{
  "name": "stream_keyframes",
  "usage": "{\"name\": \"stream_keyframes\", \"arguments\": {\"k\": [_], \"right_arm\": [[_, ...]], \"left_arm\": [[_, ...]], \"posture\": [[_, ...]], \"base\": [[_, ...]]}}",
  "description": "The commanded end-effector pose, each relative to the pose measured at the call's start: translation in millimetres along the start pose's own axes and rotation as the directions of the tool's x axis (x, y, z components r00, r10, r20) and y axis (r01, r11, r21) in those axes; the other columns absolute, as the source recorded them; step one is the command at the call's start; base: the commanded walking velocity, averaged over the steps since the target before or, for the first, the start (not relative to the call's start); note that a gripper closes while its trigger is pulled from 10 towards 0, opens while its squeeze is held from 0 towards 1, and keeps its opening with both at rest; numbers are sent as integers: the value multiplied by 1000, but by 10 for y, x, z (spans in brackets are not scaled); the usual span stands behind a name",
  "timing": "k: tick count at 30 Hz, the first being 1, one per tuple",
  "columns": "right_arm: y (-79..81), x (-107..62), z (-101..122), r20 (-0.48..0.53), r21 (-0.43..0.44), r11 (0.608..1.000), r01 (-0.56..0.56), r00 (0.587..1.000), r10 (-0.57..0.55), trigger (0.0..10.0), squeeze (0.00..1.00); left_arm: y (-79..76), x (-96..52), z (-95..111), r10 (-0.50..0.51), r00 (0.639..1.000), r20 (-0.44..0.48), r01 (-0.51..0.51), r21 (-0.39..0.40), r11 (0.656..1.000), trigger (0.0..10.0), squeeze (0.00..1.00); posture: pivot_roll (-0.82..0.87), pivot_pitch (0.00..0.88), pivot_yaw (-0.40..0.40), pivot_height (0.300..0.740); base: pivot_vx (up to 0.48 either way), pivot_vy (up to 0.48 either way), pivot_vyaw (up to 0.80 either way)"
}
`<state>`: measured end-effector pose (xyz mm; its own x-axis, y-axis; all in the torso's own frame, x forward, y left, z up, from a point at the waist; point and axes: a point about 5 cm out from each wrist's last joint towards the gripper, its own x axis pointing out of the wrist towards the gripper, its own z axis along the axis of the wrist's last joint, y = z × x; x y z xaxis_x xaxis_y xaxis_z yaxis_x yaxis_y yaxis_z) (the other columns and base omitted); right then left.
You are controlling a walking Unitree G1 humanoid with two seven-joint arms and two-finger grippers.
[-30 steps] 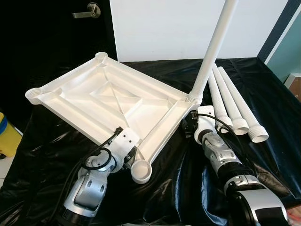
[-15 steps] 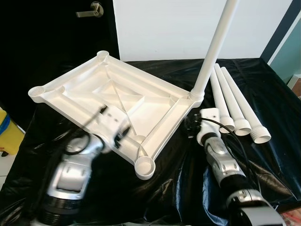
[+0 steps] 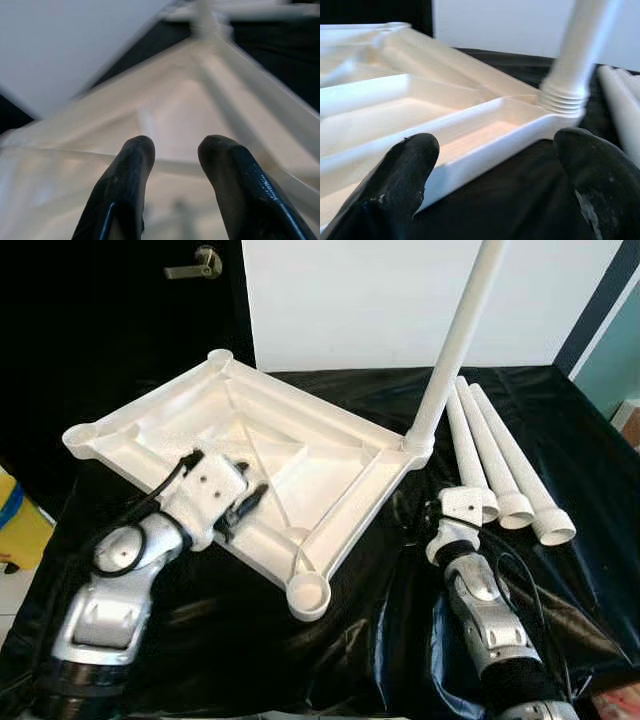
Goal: Building children table
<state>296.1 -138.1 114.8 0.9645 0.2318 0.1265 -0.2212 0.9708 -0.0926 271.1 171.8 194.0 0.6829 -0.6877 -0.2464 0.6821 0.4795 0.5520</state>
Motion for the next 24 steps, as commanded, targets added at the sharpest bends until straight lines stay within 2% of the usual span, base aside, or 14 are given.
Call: {"name": "stream_keyframes", "arguments": {"k": [1,2,6,9,12,17,18,21,24], "right_arm": [[-5,-24,6,-3,-2,1000,-22,1000,22,10000,0],[8,-59,10,-11,-6,999,-51,999,51,10000,0],[52,-103,41,-10,-4,994,-112,994,112,10000,0],[65,-119,45,-10,-3,992,-126,992,126,10000,0],[166,-239,15,-36,-11,978,-210,977,210,10000,0],[187,-268,16,-42,-9,974,-226,973,226,10000,0],[202,-287,23,-46,-8,973,-233,972,232,10000,0],[206,-290,27,-47,-6,972,-234,971,233,10000,0],[209,-286,35,-49,-4,972,-236,971,236,10000,0]], "left_arm": [[-57,-5,-33,-77,997,0,77,4,997,10000,0],[-125,-10,-164,-183,981,-65,185,28,982,10000,0],[-138,44,-301,-251,955,-159,260,37,965,10000,0],[-132,60,-316,-262,950,-170,273,43,961,10000,0],[-104,131,-388,-300,928,-220,325,86,942,10000,0],[-86,139,-401,-308,925,-224,336,96,937,10000,0],[-83,160,-436,-336,910,-244,372,118,921,10000,0],[-92,175,-471,-353,897,-267,397,134,908,10000,0],[-138,223,-533,-386,870,-306,449,171,877,10000,0]], "posture": [[23,35,-33,740],[21,38,-31,740],[18,44,-32,740],[18,45,-32,740],[11,48,-28,740],[4,49,-24,740],[-2,51,-20,740],[-2,51,-20,740],[-11,54,-10,740]], "base": [[0,0,0],[0,0,0],[0,0,0],[0,0,0],[0,0,0],[0,0,0],[0,0,0],[0,0,0],[0,0,0]]}}
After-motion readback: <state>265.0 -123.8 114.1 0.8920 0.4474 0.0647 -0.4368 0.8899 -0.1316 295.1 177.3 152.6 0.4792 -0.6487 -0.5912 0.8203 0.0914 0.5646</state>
